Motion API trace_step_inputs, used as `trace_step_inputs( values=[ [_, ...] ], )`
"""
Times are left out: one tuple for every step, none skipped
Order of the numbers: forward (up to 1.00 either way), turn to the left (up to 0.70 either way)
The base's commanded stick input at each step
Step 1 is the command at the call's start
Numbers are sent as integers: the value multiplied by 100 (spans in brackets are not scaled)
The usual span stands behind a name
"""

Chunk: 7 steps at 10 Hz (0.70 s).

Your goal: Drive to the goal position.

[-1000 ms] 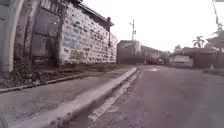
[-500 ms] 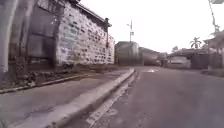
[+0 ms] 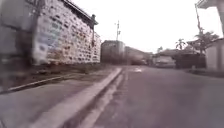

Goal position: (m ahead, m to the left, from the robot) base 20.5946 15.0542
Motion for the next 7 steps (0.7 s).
trace_step_inputs(
  values=[
    [100,-40],
    [100,-40],
    [100,-40],
    [100,-40],
    [100,-40],
    [100,-40],
    [100,-40]
  ],
)
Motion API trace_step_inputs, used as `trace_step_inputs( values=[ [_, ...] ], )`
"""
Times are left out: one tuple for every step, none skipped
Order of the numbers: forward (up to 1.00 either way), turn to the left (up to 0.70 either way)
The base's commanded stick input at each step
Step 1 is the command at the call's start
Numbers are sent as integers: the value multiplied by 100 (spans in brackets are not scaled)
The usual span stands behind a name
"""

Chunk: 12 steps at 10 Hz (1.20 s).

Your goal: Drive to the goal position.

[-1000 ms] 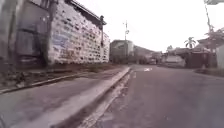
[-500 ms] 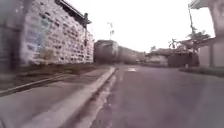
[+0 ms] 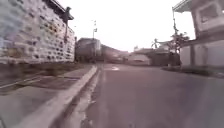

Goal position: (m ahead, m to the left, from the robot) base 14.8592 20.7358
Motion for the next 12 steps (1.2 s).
trace_step_inputs(
  values=[
    [100,-40],
    [100,-40],
    [100,-40],
    [100,-40],
    [100,-40],
    [100,-40],
    [100,-39],
    [100,-38],
    [100,-37],
    [100,-36],
    [100,-34],
    [100,-25]
  ],
)
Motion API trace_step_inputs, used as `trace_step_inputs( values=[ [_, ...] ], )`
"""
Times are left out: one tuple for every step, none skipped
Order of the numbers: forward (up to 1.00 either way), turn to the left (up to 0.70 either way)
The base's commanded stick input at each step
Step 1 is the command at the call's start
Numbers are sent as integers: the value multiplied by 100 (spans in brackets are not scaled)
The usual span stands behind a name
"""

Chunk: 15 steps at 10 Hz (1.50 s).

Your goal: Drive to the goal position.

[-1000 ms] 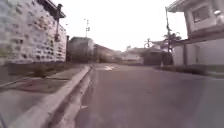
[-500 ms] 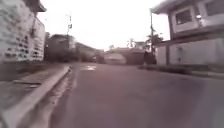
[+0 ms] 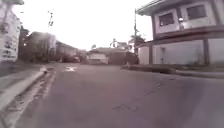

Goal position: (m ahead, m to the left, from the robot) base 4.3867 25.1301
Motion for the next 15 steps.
trace_step_inputs(
  values=[
    [100,-9],
    [100,0],
    [100,0],
    [100,0],
    [100,0],
    [100,11],
    [100,40],
    [100,40],
    [100,40],
    [100,40],
    [100,40],
    [100,40],
    [100,40],
    [100,40],
    [100,40]
  ],
)
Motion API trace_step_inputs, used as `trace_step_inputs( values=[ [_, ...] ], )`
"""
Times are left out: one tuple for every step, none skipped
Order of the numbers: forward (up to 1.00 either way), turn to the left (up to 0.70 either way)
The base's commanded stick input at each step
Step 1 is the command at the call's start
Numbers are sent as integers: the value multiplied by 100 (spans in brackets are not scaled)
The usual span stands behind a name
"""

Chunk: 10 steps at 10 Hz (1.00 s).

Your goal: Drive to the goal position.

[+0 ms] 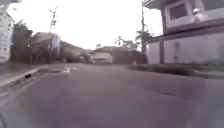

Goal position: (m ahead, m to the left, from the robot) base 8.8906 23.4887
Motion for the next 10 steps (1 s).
trace_step_inputs(
  values=[
    [100,40],
    [100,40],
    [100,40],
    [100,40],
    [100,40],
    [100,40],
    [100,7],
    [100,4],
    [100,2],
    [100,0]
  ],
)
